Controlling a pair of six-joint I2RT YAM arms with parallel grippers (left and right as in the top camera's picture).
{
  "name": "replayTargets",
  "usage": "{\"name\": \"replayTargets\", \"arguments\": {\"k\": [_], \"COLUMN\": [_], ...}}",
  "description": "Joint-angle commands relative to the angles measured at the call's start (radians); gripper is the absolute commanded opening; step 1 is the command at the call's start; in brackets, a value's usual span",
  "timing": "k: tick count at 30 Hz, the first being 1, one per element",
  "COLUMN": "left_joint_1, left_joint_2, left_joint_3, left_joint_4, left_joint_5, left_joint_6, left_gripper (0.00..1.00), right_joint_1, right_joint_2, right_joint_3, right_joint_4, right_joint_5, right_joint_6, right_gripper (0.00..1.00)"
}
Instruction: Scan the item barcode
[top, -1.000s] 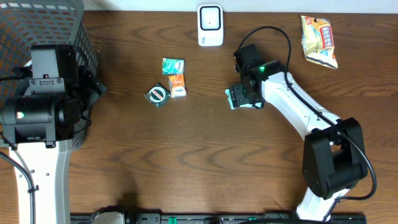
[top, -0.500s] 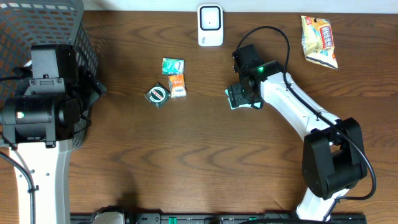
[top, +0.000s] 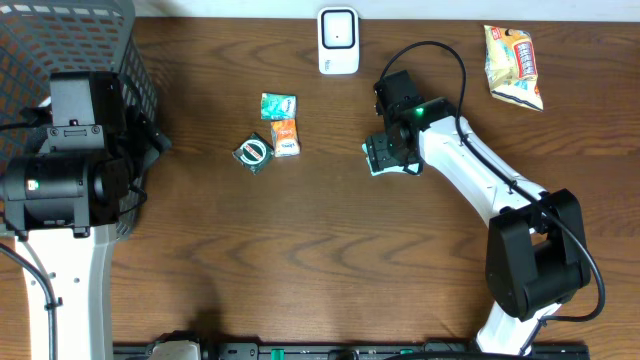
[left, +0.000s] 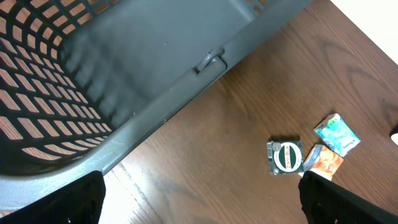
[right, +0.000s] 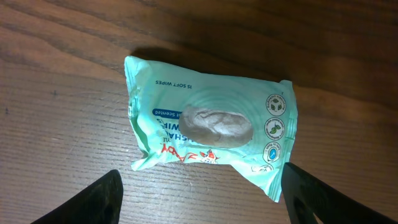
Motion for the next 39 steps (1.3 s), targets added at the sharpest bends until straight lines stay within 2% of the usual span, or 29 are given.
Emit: {"name": "replayTargets", "arguments": {"k": [1,19,24,31,38,39], "left_joint_1": [0.007,0.007,0.007,0.007,0.007,0.007], "left_joint_2": [0.000,0.000,0.000,0.000,0.000,0.000], "left_joint_3": [0.005,0.005,0.005,0.005,0.005,0.005], "left_joint_4": [-0.003,-0.003,-0.003,-0.003,-0.003,-0.003], "left_joint_5": [-0.010,-0.010,-0.010,-0.010,-0.010,-0.010], "left_joint_6": [-0.005,-0.005,-0.005,-0.005,-0.005,-0.005], "left_gripper": [0.98,0.98,0.98,0.98,0.98,0.98], "right_joint_1": [0.003,0.003,0.001,-0.016,-0.026,-0.029], "right_joint_2": [-0.008,-0.008,-0.008,-0.008,-0.007,-0.007], "right_joint_3": [-0.005,-0.005,-0.005,-0.005,-0.016,-0.029], "right_joint_4": [0.001,0.005,0.014,0.035,0.021,0.020], "right_joint_5": [-0.003,-0.022,-0.016,0.039,0.042,0.043], "right_joint_6": [0.014,0.014,0.017,0.165,0.164,0.176], "right_gripper": [0.75,0.75,0.64,0.64,0.64,0.60]}}
